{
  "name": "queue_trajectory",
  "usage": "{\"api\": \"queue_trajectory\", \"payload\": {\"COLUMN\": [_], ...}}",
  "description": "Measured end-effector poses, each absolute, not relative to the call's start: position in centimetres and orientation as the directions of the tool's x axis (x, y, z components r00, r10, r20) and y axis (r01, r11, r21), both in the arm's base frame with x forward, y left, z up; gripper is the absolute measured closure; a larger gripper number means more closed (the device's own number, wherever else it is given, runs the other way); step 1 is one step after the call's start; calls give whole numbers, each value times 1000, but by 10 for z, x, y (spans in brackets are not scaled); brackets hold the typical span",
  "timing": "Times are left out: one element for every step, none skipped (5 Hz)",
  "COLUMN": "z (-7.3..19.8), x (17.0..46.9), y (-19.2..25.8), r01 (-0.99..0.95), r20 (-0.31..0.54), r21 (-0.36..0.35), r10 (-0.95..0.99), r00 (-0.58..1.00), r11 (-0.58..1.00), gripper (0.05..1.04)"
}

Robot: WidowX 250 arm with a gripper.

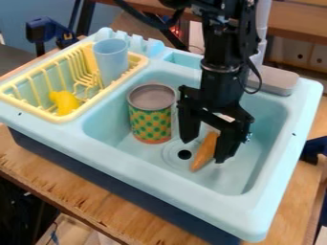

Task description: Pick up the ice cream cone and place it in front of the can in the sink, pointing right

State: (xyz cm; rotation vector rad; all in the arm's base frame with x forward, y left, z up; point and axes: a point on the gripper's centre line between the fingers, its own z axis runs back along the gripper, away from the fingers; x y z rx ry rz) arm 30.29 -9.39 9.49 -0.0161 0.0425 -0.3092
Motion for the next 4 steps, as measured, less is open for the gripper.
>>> {"api": "queue_trajectory", "payload": {"z": [87, 88, 87, 104], "x": [309, 309, 308, 305], "y": [-98, -111, -116, -116], "r01": [329, 379, 377, 341], "r20": [-15, 16, 44, 89], "r21": [-30, -28, -54, -65], "r10": [-329, -379, -375, -335], "r00": [944, 925, 926, 938], "r11": [944, 925, 925, 938], "gripper": [133, 413, 557, 557]}}
